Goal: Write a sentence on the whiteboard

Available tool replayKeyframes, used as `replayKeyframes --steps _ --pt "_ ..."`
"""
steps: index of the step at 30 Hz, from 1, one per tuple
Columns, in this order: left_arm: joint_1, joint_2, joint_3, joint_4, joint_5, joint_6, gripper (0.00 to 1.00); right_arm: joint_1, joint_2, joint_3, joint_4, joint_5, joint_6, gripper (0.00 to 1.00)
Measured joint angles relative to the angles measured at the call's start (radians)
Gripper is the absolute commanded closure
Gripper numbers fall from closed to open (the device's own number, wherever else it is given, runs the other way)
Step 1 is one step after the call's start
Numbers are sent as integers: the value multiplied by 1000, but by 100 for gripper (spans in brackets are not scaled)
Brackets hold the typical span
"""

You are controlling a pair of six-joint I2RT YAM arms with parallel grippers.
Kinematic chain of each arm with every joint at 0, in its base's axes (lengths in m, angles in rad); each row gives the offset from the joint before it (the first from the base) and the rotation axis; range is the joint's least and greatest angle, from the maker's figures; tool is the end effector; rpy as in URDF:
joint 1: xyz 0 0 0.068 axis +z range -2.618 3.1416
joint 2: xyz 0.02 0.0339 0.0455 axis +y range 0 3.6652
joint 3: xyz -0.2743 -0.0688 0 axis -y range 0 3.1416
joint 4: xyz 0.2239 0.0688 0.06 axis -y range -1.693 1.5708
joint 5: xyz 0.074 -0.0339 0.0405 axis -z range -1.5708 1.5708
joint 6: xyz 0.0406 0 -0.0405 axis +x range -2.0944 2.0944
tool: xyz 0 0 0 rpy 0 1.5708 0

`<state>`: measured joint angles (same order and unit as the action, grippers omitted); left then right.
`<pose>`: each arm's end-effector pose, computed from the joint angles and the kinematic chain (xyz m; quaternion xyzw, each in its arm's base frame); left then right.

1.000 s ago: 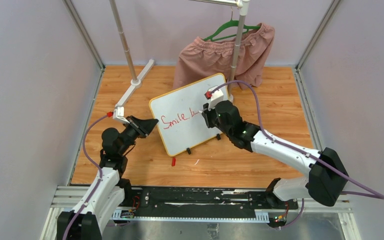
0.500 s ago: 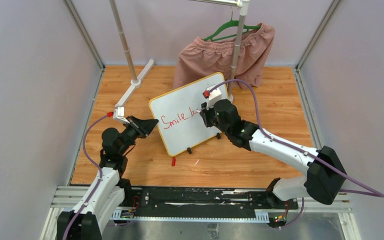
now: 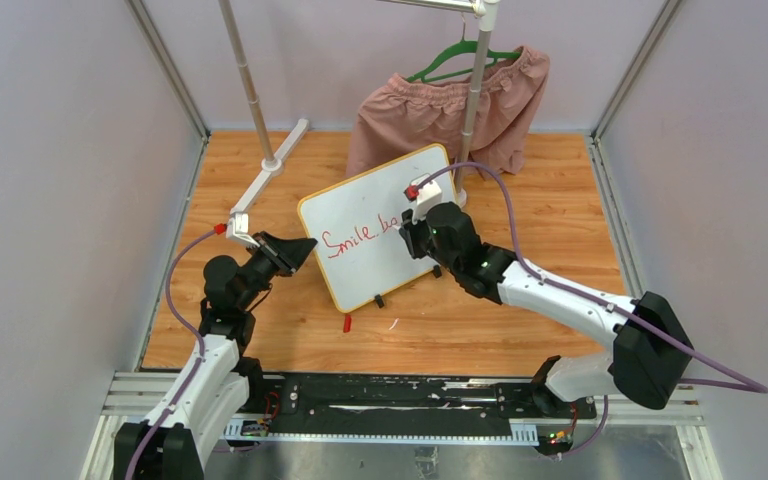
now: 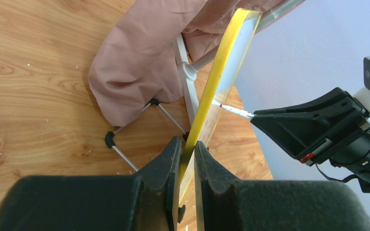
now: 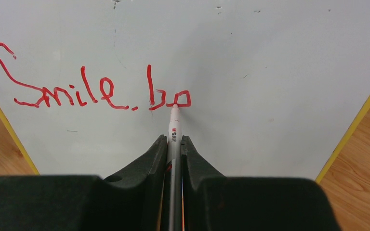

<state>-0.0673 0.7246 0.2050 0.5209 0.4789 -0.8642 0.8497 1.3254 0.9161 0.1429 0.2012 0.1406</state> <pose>0.1472 -0.0287 0.2364 -0.1117 0.6978 -0.4584 0.5389 0.1991 0.2143 0.3156 -0.2174 0.7627 0.2167 0.5693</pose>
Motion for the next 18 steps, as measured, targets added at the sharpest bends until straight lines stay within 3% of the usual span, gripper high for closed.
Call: replayKeyframes --steps 18 --pt "0 0 0 -3 0 0 100 1 -16 -29 -12 28 1 100"
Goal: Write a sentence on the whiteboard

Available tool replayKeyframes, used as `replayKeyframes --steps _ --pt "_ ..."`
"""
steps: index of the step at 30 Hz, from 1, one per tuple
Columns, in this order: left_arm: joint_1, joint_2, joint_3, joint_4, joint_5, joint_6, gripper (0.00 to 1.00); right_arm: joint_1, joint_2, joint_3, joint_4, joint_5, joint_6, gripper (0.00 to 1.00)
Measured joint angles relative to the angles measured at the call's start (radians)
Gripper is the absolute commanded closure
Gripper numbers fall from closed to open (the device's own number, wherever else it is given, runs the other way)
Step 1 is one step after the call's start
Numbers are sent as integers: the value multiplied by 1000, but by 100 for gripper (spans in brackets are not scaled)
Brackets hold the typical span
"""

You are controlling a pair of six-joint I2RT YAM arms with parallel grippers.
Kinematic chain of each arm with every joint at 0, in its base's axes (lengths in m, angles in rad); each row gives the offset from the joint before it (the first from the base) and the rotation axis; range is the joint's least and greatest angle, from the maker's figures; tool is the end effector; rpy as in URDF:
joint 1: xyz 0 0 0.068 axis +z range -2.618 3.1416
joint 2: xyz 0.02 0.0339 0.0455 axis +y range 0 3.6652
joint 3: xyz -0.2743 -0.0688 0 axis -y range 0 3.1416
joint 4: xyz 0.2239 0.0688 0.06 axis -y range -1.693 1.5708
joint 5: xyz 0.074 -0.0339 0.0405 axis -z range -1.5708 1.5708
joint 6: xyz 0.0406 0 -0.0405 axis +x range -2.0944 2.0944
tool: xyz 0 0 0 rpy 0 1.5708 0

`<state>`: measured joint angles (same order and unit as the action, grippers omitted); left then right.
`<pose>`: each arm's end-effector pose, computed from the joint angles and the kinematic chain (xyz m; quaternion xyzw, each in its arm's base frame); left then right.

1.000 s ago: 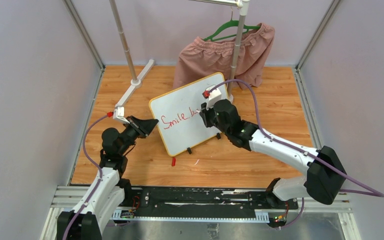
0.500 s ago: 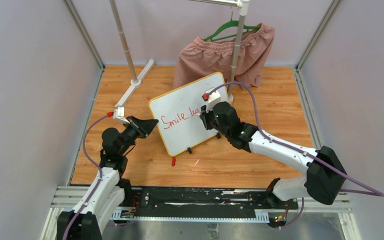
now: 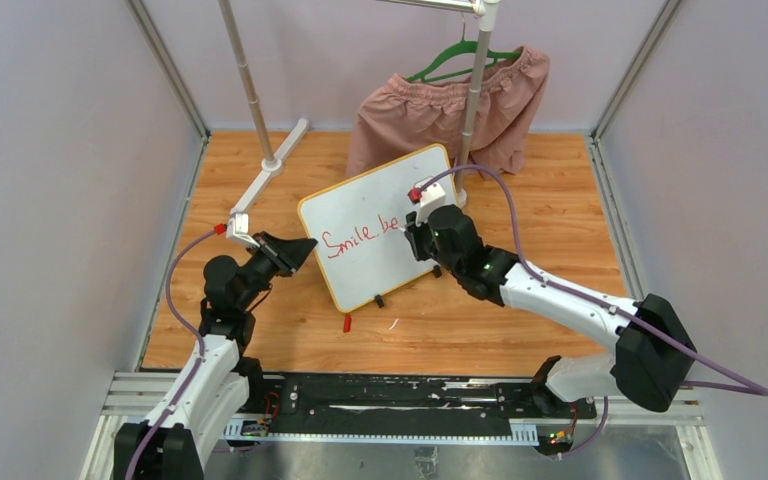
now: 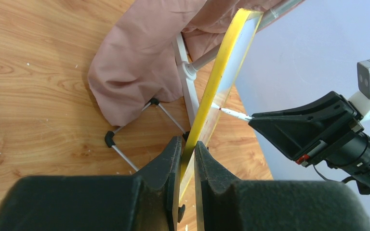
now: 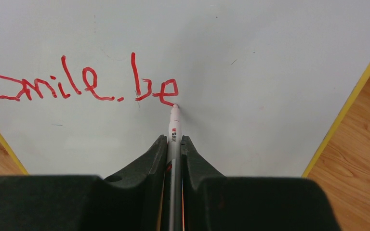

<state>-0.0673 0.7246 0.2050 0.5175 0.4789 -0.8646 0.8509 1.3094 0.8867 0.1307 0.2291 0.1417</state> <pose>0.1472 -0.0287 0.2360 -0.1125 0.6988 -0.4583 0.5376 0.1959 0.2094 0.3087 -0.2128 0.7713 0.2016 0.5650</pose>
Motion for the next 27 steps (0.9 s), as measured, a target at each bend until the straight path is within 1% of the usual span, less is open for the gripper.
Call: replayKeyframes --steps 7,10,19,23,27 --pt "0 0 0 0 0 0 100 -16 -16 -1 -21 14 0 100" --pt "0 -1 0 0 0 0 100 -16 -43 -10 -18 -8 0 100" --pt "0 -9 0 -11 0 0 100 -16 -208 -48 -4 -97 11 100" --pt "0 -10 0 -12 -1 0 94 -16 -280 -72 -12 -125 13 100" --pt "0 -10 0 -14 -2 0 83 -16 -314 -81 -26 -139 14 100"
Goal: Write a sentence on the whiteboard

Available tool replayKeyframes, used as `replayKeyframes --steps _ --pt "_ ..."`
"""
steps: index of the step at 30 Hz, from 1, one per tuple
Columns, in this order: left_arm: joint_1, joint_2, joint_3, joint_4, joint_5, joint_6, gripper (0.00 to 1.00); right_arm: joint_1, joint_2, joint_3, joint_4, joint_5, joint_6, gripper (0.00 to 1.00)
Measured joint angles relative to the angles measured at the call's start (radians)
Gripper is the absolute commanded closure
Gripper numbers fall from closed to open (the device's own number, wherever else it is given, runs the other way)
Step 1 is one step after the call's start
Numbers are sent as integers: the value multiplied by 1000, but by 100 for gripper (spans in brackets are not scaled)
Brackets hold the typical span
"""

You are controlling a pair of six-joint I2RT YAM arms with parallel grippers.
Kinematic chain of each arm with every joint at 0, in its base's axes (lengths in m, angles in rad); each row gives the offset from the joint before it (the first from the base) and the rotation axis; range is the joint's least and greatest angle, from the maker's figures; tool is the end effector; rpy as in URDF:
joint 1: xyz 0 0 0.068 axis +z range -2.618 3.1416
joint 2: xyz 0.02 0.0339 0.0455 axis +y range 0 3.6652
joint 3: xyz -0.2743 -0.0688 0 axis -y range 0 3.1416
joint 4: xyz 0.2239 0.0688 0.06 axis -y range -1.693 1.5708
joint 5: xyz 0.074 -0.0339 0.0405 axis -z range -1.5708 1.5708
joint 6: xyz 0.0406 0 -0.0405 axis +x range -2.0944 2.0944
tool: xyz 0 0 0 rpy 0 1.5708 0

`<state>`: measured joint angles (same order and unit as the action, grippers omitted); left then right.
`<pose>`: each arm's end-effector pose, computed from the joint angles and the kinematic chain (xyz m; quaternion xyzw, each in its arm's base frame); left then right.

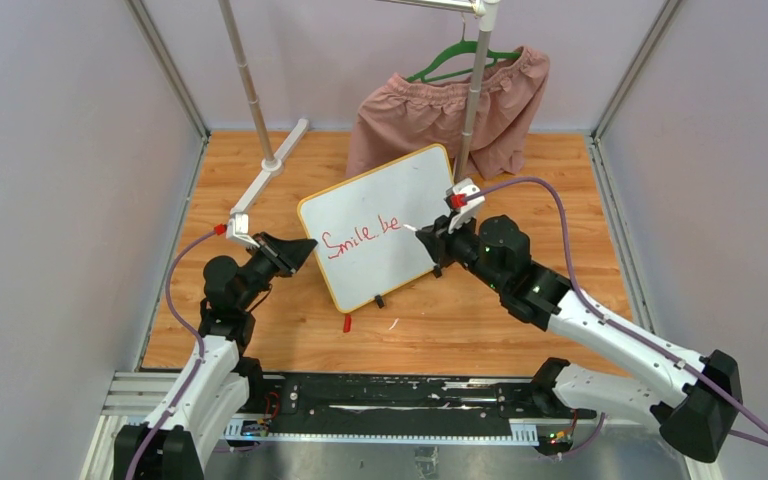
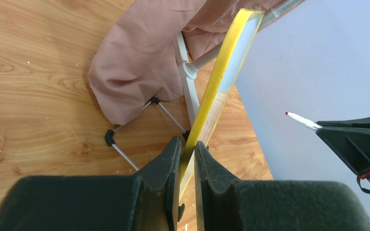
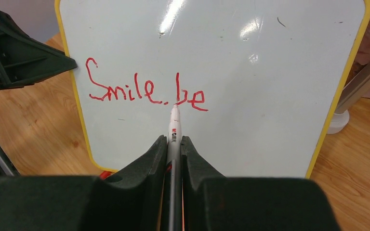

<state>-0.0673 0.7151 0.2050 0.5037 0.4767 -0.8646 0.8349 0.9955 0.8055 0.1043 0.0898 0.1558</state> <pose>0.1461 -0.0285 0.2357 -0.1142 0.6999 -0.4573 0.5367 0.1477 0.1576 0.3505 -0.2165 0.7041 0.2920 0.6100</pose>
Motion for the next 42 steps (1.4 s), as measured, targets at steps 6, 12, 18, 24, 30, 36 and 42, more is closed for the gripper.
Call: replayKeyframes --steps 6,12,18,24,30,36,42 --pt "0 0 0 -11 -4 -10 60 0 -31 -22 -15 -12 1 100" --pt "0 -14 -8 -19 0 -28 46 0 -31 -31 -24 -16 1 100" --pt "0 -64 -45 -30 9 -39 42 0 -31 -31 -24 -20 2 100" --pt "0 -81 -66 -34 22 -49 43 0 -31 -32 -24 -23 5 100" --pt "0 -81 -75 -36 39 -52 51 0 -31 -37 -24 -30 9 100" --pt "-26 -81 -88 -35 52 -52 51 0 -29 -37 -23 -33 9 100" --pt "-59 -71 -101 -37 54 -50 51 0 -29 -37 -23 -35 9 100"
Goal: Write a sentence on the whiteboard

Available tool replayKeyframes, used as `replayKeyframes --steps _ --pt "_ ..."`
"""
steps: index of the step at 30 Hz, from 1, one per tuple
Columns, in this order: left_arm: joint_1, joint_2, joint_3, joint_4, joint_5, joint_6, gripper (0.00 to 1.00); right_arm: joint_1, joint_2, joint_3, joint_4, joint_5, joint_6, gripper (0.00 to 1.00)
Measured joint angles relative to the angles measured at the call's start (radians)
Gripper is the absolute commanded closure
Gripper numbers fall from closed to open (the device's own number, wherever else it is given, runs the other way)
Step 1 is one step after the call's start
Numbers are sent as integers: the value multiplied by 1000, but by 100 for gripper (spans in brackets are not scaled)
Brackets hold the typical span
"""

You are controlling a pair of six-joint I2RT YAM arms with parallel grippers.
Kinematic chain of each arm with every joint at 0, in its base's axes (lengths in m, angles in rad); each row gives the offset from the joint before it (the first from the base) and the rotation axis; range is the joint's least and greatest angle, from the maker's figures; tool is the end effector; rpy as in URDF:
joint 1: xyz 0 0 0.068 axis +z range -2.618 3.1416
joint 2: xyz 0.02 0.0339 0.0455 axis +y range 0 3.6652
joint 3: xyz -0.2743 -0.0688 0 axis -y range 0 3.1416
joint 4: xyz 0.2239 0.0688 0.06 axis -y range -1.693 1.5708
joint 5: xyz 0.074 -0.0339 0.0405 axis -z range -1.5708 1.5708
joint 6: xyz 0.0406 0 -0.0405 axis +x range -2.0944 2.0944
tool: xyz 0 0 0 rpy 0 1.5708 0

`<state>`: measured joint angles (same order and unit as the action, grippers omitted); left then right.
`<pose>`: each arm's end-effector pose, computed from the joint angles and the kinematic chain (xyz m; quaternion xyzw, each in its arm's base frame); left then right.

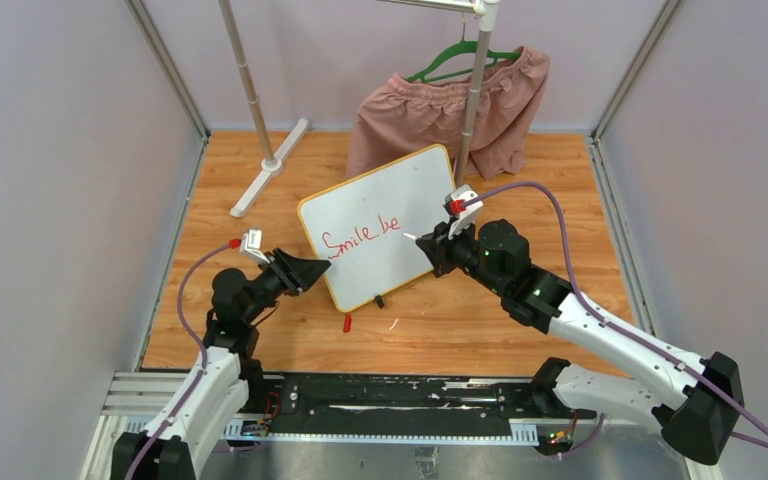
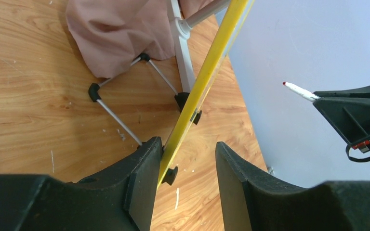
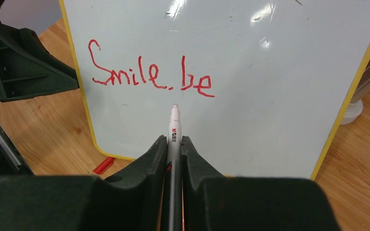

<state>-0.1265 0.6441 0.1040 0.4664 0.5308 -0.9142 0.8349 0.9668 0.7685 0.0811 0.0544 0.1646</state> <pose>0.1286 -0.0371 0.2065 -0.1065 0.7214 -0.4933 0.4743 0.1421 0.1537 0.3406 -0.2286 0.7114 0.3005 0.5927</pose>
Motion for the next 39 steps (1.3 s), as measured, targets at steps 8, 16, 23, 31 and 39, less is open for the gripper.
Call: replayKeyframes --steps 8,16,23,31,39 --pt "-23 60 2 0 -3 21 62 0 0 -10 0 0 0 100" --pt "-27 69 2 -6 -8 35 78 0 0 -11 0 0 0 100" --pt "-28 47 0 -10 -6 50 94 0 0 -11 0 1 0 100" --pt "-28 -14 1 -77 -7 74 100 0 0 -16 0 1 0 100" --pt "-29 -108 14 -230 -28 125 100 0 1 -34 1 2 2 100"
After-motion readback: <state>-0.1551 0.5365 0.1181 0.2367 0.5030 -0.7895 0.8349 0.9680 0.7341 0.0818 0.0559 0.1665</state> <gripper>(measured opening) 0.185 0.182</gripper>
